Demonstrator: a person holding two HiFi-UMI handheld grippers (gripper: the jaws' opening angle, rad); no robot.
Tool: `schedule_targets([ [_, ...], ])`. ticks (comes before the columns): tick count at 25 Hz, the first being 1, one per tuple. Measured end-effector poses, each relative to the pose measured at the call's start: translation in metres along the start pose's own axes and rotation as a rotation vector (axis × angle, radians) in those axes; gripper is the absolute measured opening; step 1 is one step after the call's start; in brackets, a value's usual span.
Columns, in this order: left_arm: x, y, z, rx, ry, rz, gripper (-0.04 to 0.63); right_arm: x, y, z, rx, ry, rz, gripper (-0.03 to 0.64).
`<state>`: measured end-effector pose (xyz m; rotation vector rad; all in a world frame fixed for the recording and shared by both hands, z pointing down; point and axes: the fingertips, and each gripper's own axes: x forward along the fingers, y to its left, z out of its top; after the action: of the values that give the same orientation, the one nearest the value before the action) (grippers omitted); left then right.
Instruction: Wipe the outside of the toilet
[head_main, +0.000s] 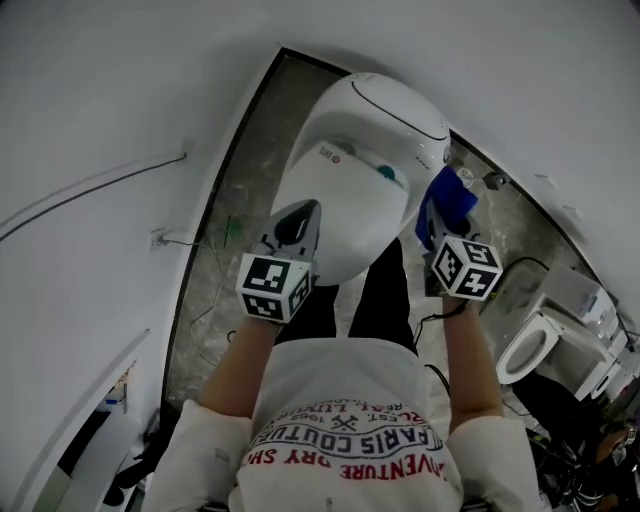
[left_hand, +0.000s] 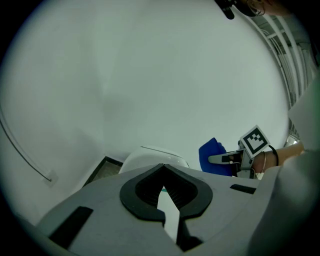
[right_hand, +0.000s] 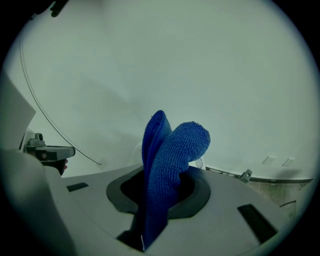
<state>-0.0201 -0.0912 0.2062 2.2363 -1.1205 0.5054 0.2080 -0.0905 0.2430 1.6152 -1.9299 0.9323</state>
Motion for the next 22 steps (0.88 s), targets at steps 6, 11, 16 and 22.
schedule_targets([
  [6, 0.08, 0.006, -0.006, -0.096, 0.009, 0.049, 0.008, 0.076, -0.074, 0.019, -0.04, 0.062, 0.001, 0.072],
  [11, 0.145, 0.018, -0.023, -0.177, 0.008, 0.09, 0.008, 0.14, -0.12, 0.024, -0.083, 0.12, 0.006, 0.072],
  [16, 0.198, 0.02, -0.031, -0.213, -0.004, 0.121, 0.008, 0.178, -0.13, 0.027, -0.122, 0.142, 0.08, 0.072],
  [22, 0.234, 0.033, -0.036, -0.223, -0.047, 0.162, 0.008, 0.197, -0.125, 0.037, -0.226, 0.14, 0.171, 0.072],
])
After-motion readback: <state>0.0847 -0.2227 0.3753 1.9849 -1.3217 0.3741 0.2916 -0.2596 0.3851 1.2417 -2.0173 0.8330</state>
